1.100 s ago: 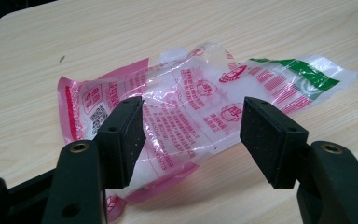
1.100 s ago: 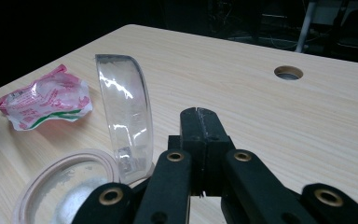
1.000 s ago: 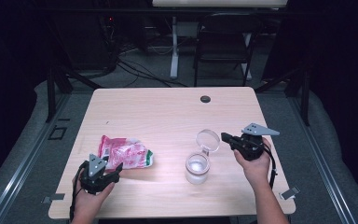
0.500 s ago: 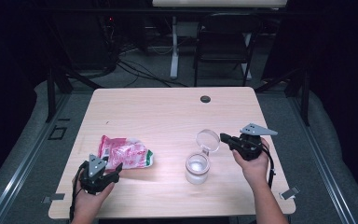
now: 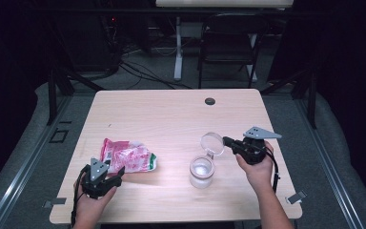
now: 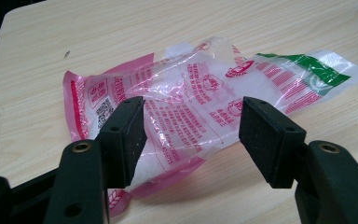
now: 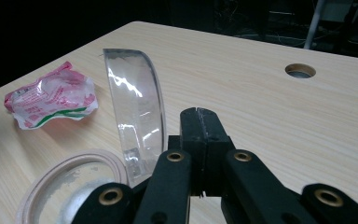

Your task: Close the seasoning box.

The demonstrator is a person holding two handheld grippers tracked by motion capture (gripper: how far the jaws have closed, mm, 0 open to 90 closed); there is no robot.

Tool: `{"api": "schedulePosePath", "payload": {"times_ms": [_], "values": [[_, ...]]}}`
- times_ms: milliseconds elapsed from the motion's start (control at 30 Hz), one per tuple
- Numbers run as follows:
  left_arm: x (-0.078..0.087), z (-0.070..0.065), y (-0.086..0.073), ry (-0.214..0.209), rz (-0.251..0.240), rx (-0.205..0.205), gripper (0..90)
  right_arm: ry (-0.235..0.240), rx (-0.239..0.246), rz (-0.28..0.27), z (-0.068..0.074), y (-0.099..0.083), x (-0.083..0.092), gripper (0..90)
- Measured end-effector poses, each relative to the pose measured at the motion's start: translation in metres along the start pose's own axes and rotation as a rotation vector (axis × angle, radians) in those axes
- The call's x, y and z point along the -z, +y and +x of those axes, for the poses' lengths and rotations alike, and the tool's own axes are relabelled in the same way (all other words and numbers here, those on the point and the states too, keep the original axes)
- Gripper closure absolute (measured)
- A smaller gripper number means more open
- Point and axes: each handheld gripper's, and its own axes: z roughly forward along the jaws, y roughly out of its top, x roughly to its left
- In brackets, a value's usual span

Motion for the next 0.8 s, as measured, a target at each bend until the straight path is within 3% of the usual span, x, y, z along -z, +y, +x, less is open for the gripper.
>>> {"api": "schedulePosePath", "payload": {"times_ms": [800], "values": [[0.000, -0.001, 0.003, -0.004, -0.016, -0.002, 41.0, 0.015, 0.035, 0.008, 0.013, 0.002, -0.001, 90.0]]}}
